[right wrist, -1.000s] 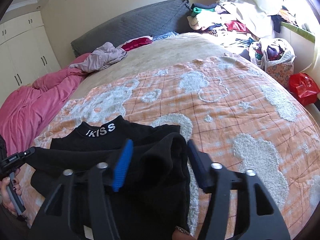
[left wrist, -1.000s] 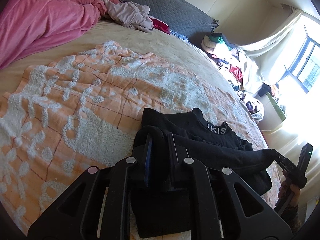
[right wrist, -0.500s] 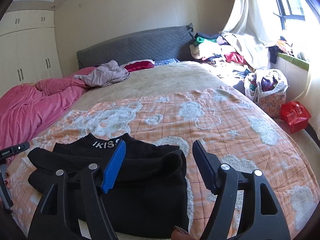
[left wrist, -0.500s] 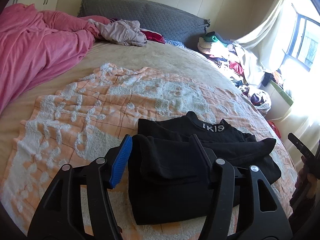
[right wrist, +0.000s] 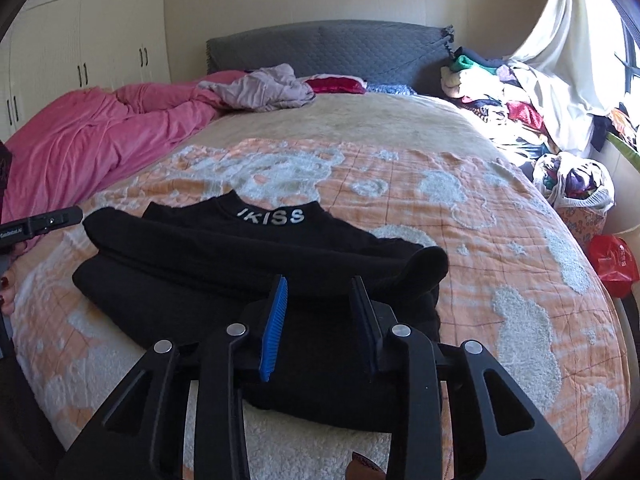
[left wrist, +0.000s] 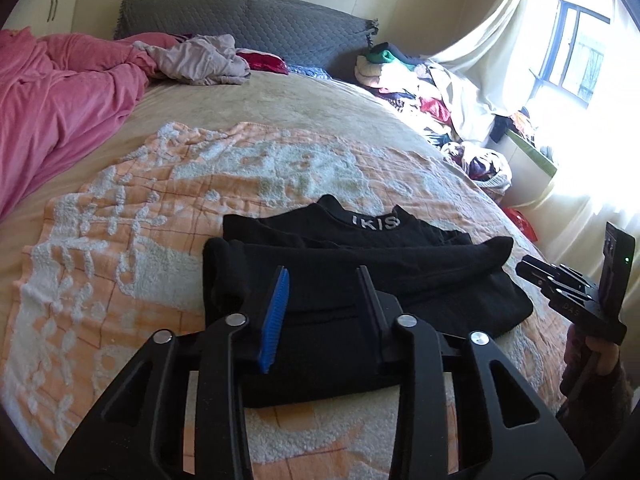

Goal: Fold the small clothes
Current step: 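Grasp the folded sweatshirt edge with both tools and fold it over again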

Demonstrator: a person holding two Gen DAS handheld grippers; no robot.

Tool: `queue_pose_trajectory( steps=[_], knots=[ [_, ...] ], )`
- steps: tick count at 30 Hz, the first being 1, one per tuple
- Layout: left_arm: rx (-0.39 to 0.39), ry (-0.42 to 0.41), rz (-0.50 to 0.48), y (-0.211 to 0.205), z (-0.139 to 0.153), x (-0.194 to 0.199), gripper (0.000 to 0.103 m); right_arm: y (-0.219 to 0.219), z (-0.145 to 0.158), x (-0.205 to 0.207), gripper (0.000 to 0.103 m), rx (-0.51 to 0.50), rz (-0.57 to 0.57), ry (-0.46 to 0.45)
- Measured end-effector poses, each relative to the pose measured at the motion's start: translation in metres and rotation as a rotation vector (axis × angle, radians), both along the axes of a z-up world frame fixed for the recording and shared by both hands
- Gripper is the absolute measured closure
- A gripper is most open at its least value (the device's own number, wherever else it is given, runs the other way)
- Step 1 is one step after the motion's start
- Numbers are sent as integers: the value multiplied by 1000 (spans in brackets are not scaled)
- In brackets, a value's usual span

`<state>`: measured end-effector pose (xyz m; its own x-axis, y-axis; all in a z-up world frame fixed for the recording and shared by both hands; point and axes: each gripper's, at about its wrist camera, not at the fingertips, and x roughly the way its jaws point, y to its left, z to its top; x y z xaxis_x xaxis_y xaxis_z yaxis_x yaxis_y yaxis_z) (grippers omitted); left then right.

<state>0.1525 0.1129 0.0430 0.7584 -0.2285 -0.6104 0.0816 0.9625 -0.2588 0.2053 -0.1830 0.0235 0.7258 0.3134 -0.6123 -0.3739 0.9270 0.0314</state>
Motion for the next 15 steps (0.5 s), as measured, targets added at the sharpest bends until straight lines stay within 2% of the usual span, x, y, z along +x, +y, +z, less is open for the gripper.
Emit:
queue_pose_trajectory(
  steps=[3,6,9,15],
  knots=[
    [3,46,-48,-15,-15,3,85,11,-7,-1,72,-45,41,30],
    [31,93,-86,-29,-31,8,86,19,-20,3,72,-91,61,111],
    [64,132,-97,-36,-46,15,86,18,-36,14,72,-144,29,167],
    [148,172,-87,-31,-65,43,86,8,-52,46,73,-145,-23,209]
  ],
)
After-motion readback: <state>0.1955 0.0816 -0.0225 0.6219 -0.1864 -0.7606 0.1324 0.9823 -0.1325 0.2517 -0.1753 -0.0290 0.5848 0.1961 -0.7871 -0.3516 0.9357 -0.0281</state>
